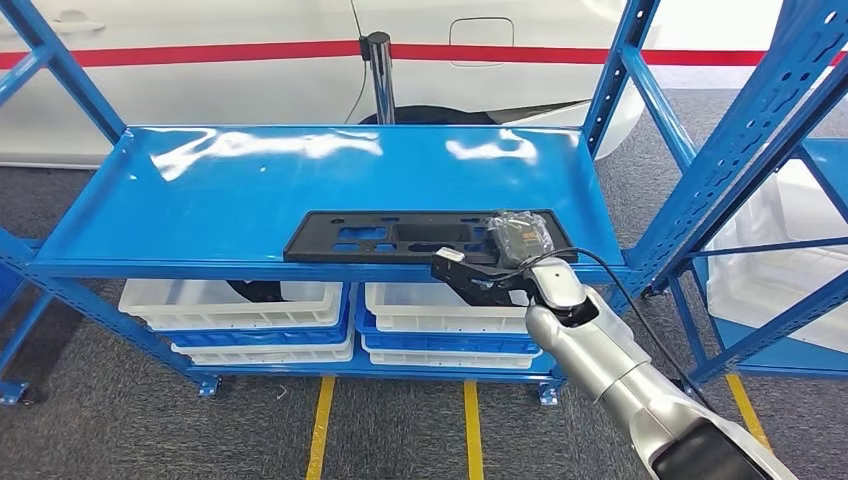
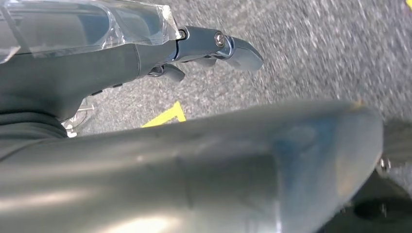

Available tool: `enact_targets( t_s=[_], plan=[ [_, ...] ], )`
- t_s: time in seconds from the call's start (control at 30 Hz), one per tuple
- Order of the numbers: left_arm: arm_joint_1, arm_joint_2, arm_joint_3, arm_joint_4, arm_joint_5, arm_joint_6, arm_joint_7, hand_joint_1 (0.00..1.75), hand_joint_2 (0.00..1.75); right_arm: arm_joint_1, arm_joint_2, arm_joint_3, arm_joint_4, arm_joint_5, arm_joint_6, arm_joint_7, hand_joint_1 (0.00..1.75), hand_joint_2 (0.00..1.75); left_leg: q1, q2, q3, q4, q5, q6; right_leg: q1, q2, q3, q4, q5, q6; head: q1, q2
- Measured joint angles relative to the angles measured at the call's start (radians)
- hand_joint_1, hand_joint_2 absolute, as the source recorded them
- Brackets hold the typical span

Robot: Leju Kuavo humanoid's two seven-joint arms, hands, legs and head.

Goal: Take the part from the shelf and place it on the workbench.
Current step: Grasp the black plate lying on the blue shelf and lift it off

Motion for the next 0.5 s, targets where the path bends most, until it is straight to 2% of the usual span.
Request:
enact_targets(
  t_s=[0.07,0.1,0.37,0.5],
  plan=[
    [0.000,0.000,0.000,0.000,0.000,0.000,0.000,0.00,0.00,-0.002,0.001,0.000,0.002,-0.001,0.000,-0.001,1.75,1.75,-0.001,0.000,0.000,0.000,-0.001,0.001,-0.002,0.000,0.002,-0.004,0.001,0.017,0.000,0.000],
    [0.000,0.000,0.000,0.000,0.000,0.000,0.000,0.00,0.00,-0.003,0.002,0.000,0.003,-0.002,0.000,-0.001,1.75,1.75,-0.001,0.000,0.000,0.000,-0.001,0.001,-0.002,0.000,0.002,-0.005,0.001,0.022,0.000,0.000],
    [0.000,0.000,0.001,0.000,0.000,0.010,-0.001,0.00,0.00,-0.005,0.006,0.002,0.009,-0.008,0.001,-0.006,1.75,1.75,0.002,0.000,0.003,-0.001,0.000,0.002,-0.001,-0.001,0.004,-0.005,0.001,0.024,0.000,0.000],
    [0.000,0.000,0.001,0.000,-0.005,0.016,-0.002,0.00,1.75,-0.006,0.007,0.006,0.011,-0.010,0.001,-0.007,1.75,1.75,0.003,0.000,0.005,-0.002,0.001,0.002,0.001,-0.001,0.005,-0.005,0.001,0.024,0.000,0.000]
  ],
)
